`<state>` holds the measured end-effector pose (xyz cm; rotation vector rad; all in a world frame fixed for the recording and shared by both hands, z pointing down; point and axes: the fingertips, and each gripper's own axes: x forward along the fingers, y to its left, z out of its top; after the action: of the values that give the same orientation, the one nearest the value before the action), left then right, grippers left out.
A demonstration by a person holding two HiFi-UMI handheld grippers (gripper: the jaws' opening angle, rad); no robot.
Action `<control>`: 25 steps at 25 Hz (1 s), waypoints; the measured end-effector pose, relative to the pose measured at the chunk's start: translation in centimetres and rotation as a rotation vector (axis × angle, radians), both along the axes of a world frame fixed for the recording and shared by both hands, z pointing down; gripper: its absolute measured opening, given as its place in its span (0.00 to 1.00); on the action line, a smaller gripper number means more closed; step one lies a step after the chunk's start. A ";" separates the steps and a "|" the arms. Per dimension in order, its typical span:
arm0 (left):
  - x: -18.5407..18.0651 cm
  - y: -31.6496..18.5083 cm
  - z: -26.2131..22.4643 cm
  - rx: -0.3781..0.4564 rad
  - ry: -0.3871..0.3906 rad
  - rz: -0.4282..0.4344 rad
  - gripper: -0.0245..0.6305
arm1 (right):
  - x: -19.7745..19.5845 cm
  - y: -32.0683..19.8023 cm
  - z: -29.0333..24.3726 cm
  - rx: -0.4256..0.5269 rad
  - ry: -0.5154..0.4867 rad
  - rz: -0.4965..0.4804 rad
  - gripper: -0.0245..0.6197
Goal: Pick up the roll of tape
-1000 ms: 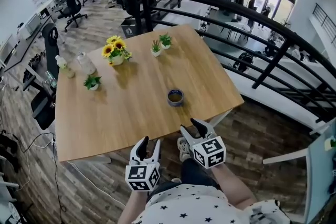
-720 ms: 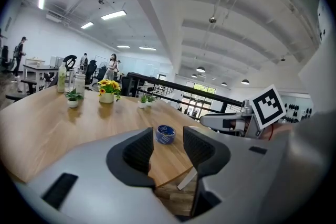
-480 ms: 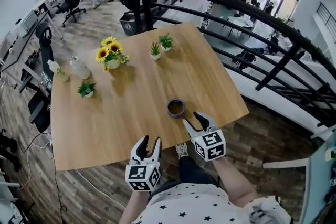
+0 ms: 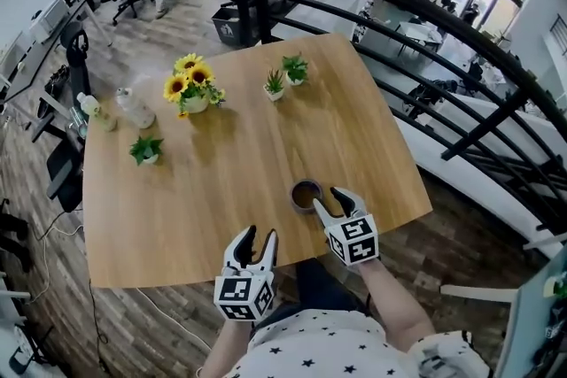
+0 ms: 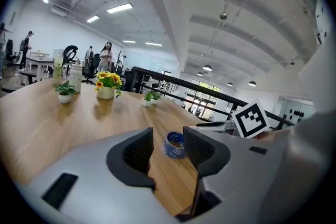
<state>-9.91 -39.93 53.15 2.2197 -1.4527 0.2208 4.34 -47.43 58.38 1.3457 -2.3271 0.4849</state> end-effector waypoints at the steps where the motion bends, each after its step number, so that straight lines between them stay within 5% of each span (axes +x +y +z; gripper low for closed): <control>1: 0.0 -0.3 0.1 -0.004 0.000 -0.001 0.30 | 0.0 -0.4 0.4 -0.009 0.005 -0.003 0.31; 15: -0.4 -3.5 1.9 -0.040 0.012 -0.014 0.30 | -1.2 -4.4 5.5 -0.129 0.074 -0.028 0.31; 25: -1.0 -3.7 2.0 -0.039 0.011 -0.029 0.30 | -1.5 -4.9 7.4 -0.198 0.149 -0.033 0.20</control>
<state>-10.86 -43.64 55.17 2.1643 -1.4615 0.2243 2.87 -52.33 65.74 1.2067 -2.1170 0.5682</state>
